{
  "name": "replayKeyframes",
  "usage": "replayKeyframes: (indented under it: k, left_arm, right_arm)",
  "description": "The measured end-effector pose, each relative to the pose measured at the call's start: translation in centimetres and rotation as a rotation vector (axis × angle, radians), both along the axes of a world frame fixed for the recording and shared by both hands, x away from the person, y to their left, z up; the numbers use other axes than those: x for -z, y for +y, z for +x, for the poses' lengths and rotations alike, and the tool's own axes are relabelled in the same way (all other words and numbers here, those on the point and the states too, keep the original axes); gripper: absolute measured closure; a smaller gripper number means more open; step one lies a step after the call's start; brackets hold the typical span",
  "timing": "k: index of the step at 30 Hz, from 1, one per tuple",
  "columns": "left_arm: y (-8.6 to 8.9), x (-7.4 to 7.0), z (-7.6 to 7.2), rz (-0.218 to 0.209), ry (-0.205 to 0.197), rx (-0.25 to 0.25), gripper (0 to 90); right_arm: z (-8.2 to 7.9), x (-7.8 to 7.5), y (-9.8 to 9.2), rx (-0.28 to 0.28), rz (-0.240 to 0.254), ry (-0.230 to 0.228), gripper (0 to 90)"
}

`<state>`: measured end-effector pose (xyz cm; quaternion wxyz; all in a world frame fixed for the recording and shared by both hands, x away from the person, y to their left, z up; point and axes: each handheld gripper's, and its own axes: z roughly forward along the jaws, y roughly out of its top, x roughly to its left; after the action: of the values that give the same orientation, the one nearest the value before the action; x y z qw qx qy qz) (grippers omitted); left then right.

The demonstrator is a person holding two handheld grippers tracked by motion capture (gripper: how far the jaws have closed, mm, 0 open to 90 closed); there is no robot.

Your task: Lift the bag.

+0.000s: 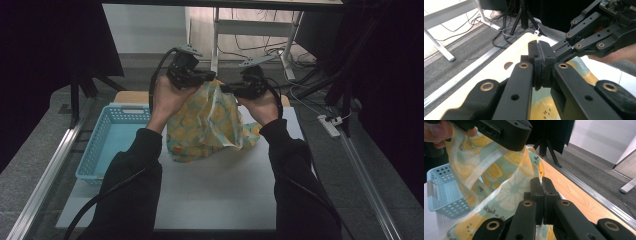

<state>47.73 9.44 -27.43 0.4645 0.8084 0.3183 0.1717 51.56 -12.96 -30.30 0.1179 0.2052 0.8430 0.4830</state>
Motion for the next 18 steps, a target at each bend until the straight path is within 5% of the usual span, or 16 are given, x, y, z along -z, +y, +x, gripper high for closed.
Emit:
replayKeyframes:
  k: [5, 12, 18]
  left_arm:
    - [0.3, -0.2, -0.3, -0.03, -0.001, 0.015, 77.4]
    - [0.9, 0.5, -0.3, -0.025, 0.044, 0.014, 65.4]
    - [1.8, 1.1, -0.6, -0.049, 0.086, 0.01, 46.6]
  right_arm:
    - [-0.3, -0.2, -0.1, -0.001, 0.014, -0.004, 81.8]
    - [-0.5, -0.2, -0.3, -0.002, 0.02, 0.007, 73.6]
    - [-0.7, 0.5, -0.5, 0.002, 0.023, 0.019, 64.1]
